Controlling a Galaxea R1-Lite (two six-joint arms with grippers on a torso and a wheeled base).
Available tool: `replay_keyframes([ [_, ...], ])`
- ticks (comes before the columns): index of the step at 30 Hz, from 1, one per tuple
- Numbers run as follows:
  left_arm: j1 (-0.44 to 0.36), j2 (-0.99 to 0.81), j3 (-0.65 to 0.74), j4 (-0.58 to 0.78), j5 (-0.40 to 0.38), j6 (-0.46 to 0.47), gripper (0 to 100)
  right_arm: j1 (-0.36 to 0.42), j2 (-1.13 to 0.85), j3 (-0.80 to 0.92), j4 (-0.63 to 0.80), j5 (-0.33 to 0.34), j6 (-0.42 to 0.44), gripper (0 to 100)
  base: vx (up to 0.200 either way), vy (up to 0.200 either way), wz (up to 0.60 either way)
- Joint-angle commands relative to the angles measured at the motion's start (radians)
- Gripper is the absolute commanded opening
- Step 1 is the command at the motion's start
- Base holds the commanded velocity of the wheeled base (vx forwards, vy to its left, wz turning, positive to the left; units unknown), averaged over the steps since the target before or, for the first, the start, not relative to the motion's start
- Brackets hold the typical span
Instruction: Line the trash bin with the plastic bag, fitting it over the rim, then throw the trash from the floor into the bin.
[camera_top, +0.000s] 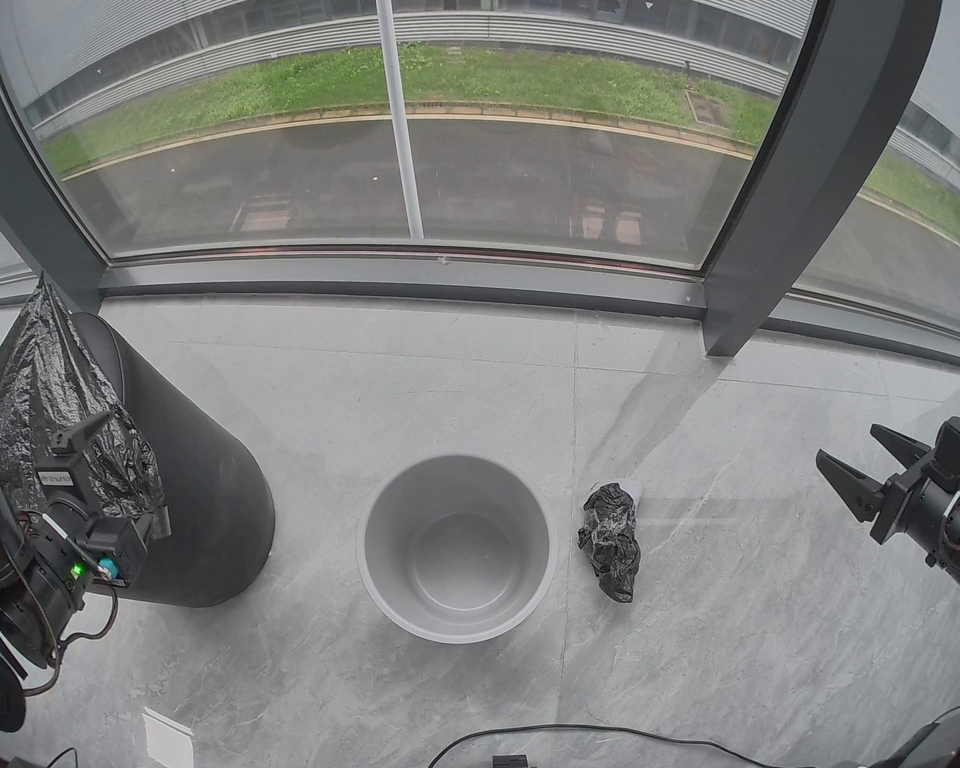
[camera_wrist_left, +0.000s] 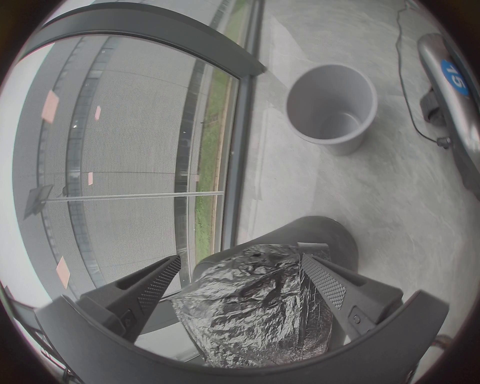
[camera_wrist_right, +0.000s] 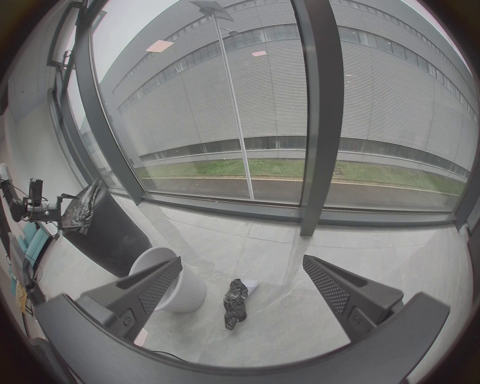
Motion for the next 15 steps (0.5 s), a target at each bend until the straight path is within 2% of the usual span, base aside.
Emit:
replay_keyframes([
  [1,-0.024,0.052,0.041,-0.008,0.021,0.035,100,-0.034,0.115,0.008,-0.017,0.003,0.003,100,0.0,0.0,0.0],
  [15,-0.015,-0.095,0.125,-0.003,0.021,0.027,100,-0.034,0.116,0.011,-0.019,0.001,0.003,100,0.0,0.0,0.0],
])
